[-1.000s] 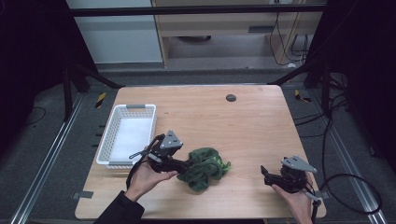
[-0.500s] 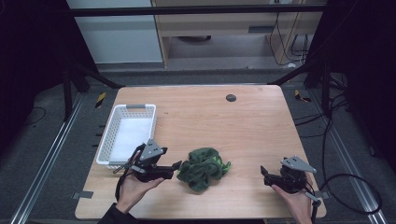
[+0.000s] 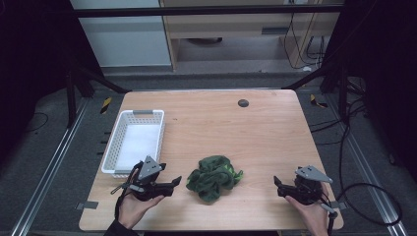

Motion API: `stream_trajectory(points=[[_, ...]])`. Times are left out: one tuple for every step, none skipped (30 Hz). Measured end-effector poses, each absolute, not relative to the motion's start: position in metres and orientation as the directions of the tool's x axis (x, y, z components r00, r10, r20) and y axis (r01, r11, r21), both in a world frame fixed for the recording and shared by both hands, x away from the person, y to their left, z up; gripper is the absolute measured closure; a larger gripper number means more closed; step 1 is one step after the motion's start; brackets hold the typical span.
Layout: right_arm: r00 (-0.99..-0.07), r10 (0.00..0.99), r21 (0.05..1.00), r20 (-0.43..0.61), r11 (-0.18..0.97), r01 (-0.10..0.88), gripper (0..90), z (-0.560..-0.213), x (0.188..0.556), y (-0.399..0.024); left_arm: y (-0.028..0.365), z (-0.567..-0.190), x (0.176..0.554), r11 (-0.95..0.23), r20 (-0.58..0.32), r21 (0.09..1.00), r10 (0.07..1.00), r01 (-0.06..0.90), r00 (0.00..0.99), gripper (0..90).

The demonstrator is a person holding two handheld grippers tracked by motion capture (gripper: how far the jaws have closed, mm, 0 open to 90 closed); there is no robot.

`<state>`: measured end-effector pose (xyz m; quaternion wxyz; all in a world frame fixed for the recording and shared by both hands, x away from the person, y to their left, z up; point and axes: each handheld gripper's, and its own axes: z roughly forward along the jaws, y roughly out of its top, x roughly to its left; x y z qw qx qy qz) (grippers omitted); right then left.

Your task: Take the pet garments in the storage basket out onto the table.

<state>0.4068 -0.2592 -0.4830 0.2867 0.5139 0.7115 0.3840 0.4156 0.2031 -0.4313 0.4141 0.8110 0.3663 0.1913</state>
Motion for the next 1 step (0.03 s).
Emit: stream_trajectory(points=[[-0.309, 0.951, 0.842, -0.019, 0.182, 0.508, 7.1, -0.4831, 0.4065, -0.2594, 0.2049, -0.4322, 0.4145, -0.382, 0.004, 0.814, 0.757, 0.438, 0.653, 26.9]])
